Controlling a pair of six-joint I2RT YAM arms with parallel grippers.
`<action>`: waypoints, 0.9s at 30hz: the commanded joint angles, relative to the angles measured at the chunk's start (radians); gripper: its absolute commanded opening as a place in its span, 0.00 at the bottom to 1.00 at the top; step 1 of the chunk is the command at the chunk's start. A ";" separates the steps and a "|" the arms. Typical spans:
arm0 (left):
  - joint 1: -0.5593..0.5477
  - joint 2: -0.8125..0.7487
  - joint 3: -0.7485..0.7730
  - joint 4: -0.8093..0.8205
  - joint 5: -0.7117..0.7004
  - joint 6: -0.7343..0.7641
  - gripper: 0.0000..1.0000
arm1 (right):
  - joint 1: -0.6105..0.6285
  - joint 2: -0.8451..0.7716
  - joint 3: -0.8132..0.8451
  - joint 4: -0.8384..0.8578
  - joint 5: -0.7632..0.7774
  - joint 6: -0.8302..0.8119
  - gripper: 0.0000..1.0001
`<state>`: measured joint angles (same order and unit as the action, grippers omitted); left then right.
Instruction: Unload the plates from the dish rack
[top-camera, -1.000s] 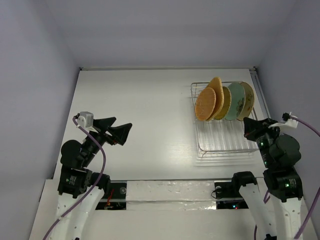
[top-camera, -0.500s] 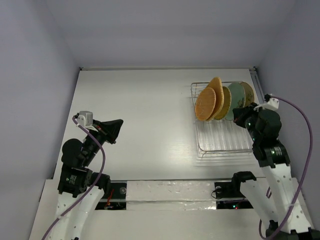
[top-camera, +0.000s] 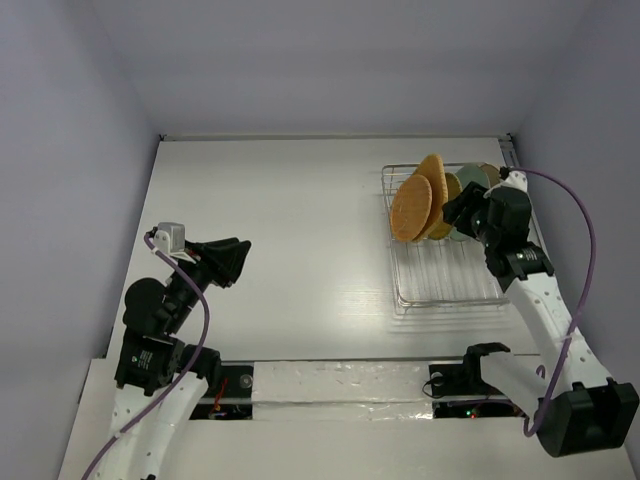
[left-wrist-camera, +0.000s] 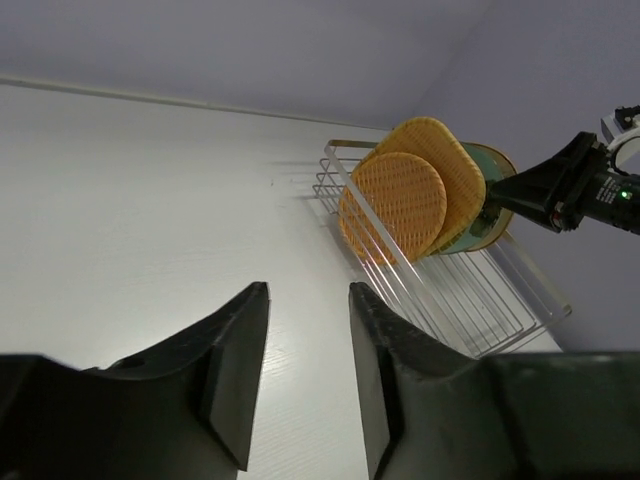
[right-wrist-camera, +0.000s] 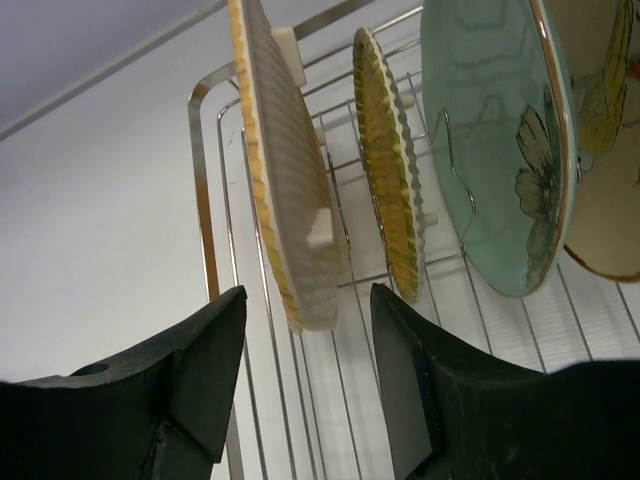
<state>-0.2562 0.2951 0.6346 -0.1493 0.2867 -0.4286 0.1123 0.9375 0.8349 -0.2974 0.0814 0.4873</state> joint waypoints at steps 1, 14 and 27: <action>-0.005 -0.013 0.000 0.034 0.000 -0.006 0.35 | 0.004 0.056 0.095 0.078 0.003 -0.047 0.59; -0.005 -0.011 -0.001 0.034 0.003 -0.004 0.69 | 0.013 0.282 0.196 0.095 0.055 -0.104 0.48; -0.005 -0.027 -0.001 0.039 0.017 -0.002 0.76 | 0.108 0.386 0.300 0.004 0.239 -0.153 0.09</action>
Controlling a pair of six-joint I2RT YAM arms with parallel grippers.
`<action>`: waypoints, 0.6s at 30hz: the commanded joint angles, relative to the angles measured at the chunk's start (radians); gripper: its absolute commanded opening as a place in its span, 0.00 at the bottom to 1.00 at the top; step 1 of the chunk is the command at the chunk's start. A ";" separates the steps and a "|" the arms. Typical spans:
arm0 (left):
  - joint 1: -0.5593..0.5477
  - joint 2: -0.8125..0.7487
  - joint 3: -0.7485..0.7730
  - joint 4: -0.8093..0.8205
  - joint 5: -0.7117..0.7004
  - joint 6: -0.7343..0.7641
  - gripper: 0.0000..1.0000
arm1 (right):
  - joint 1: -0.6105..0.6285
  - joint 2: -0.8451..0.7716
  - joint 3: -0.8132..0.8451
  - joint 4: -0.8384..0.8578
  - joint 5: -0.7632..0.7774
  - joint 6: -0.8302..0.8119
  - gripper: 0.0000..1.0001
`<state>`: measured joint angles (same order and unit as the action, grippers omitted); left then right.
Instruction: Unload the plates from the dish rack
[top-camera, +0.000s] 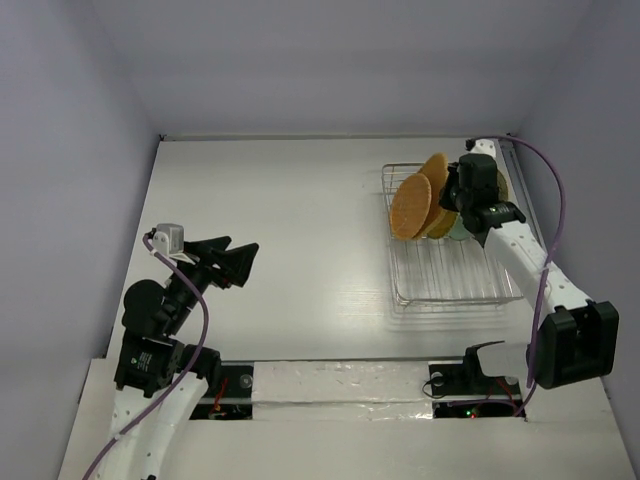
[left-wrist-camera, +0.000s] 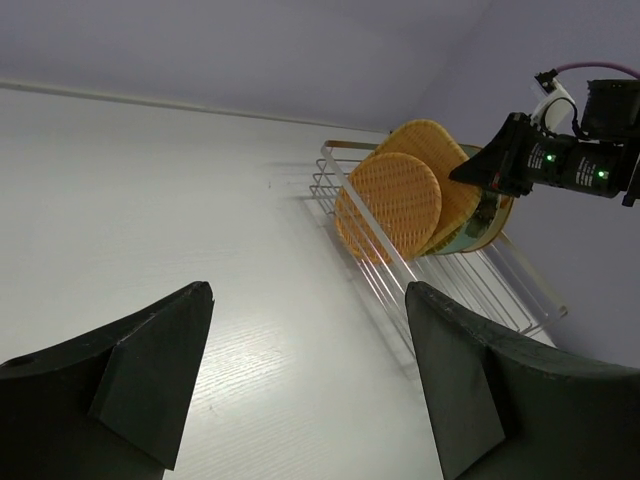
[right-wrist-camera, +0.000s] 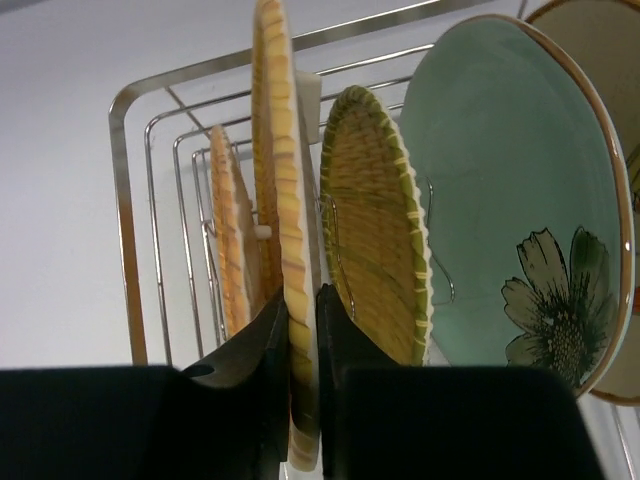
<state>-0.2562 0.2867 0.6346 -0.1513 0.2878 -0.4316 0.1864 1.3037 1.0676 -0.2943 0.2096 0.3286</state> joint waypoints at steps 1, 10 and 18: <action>-0.005 -0.021 -0.001 0.039 0.016 0.001 0.75 | 0.045 0.023 0.089 -0.011 0.132 0.001 0.03; -0.014 -0.034 0.000 0.042 0.017 0.002 0.75 | 0.166 0.051 0.250 -0.126 0.355 -0.042 0.00; -0.023 -0.038 0.002 0.041 0.013 0.002 0.76 | 0.212 -0.023 0.385 -0.192 0.487 -0.105 0.00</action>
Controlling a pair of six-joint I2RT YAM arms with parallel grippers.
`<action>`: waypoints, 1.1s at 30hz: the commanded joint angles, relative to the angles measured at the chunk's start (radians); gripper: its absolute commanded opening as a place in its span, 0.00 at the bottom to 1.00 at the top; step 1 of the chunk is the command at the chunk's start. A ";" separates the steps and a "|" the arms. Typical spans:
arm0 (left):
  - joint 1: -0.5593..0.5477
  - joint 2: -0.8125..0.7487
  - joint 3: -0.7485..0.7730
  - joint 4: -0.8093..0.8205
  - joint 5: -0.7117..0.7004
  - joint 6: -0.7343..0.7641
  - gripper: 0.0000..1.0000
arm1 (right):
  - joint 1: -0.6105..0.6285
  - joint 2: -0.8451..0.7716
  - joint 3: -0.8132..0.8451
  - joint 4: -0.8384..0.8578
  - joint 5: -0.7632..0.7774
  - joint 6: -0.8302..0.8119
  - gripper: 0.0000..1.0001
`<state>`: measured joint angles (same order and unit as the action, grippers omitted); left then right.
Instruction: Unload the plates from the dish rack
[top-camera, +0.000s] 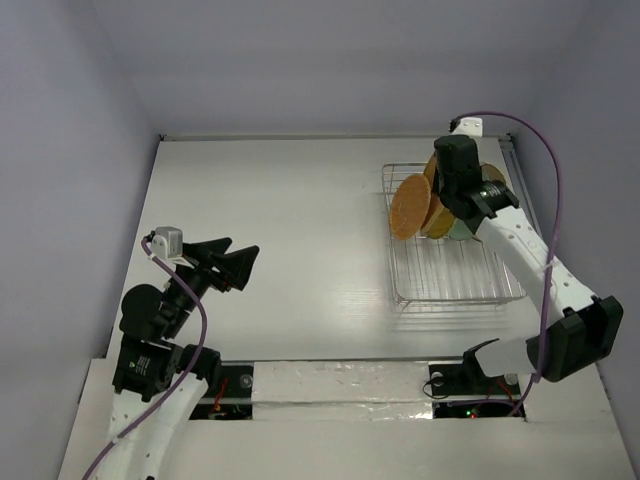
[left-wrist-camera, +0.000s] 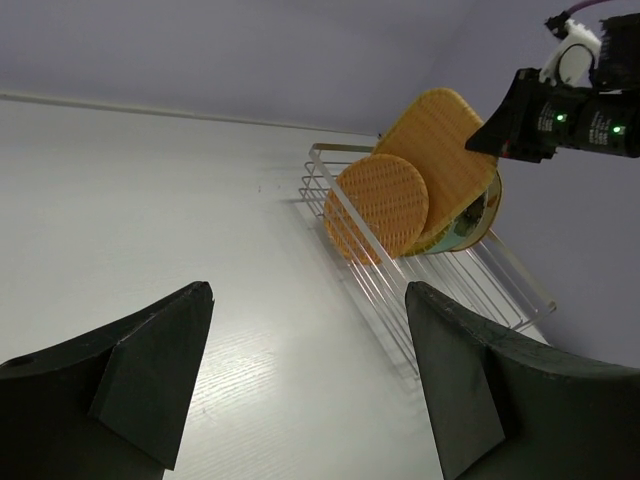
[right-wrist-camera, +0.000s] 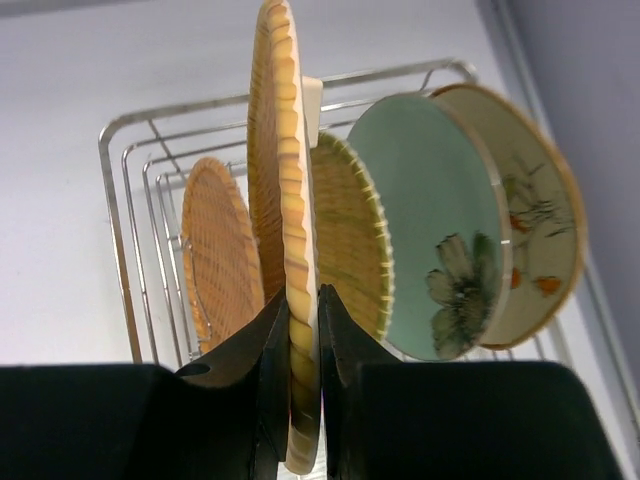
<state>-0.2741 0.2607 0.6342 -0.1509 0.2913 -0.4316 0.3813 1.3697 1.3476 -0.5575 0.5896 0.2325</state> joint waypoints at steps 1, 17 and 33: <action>-0.005 -0.012 0.001 0.040 0.008 0.002 0.76 | 0.018 -0.119 0.122 0.067 0.113 -0.013 0.00; -0.005 -0.008 0.001 0.036 -0.003 0.001 0.75 | 0.136 -0.273 0.240 0.098 -0.117 0.074 0.00; -0.005 -0.018 0.007 0.020 -0.046 -0.001 0.73 | 0.439 0.477 0.318 0.826 -0.428 0.569 0.00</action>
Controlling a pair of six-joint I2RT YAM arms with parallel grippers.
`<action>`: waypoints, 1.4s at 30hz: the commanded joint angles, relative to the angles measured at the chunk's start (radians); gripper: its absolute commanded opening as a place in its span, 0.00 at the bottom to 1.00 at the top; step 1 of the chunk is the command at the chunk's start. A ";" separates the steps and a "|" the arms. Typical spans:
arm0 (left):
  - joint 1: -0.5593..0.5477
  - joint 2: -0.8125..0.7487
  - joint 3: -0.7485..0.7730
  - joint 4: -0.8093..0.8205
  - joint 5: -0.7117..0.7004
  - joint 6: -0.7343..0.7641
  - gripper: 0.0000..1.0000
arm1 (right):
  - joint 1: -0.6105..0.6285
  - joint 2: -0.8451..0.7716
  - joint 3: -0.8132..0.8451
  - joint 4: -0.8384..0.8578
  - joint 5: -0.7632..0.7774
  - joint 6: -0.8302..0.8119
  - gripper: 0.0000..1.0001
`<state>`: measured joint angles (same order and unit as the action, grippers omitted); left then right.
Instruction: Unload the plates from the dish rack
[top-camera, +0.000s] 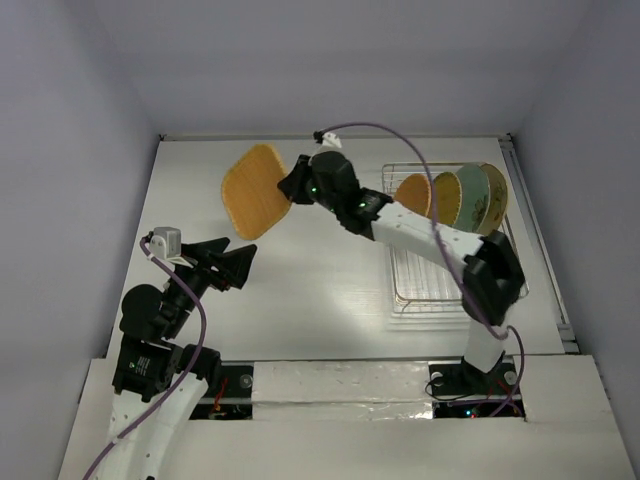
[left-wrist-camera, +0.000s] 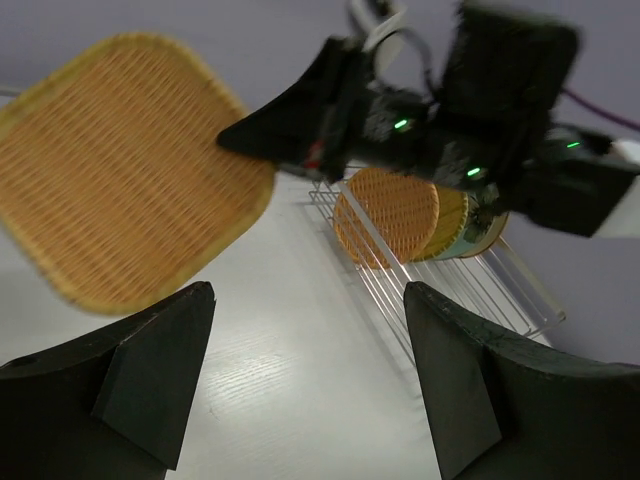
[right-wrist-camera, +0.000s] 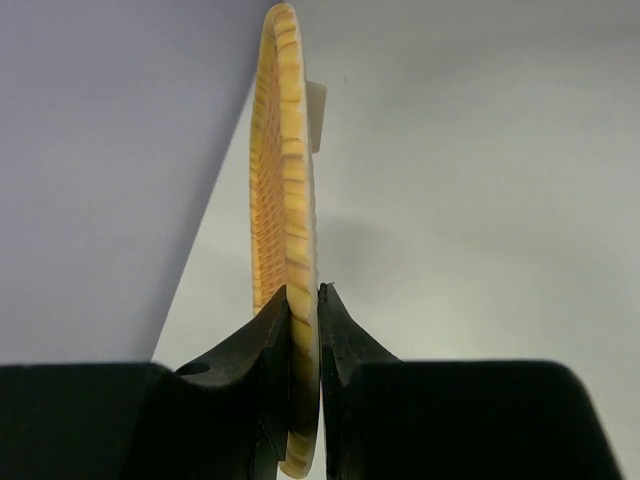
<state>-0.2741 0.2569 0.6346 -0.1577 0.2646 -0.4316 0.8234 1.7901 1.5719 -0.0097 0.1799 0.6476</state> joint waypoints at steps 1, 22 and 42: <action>-0.005 -0.015 0.008 0.026 -0.021 -0.004 0.73 | -0.003 0.090 0.102 0.299 -0.022 0.174 0.00; 0.004 -0.011 0.004 0.035 -0.007 -0.004 0.73 | 0.025 0.454 0.083 0.297 -0.079 0.420 0.33; 0.013 -0.001 0.000 0.038 -0.001 -0.006 0.73 | 0.025 0.310 0.005 0.087 0.012 0.203 0.93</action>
<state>-0.2668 0.2489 0.6346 -0.1623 0.2539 -0.4320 0.8394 2.2219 1.5829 0.0883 0.1242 0.9295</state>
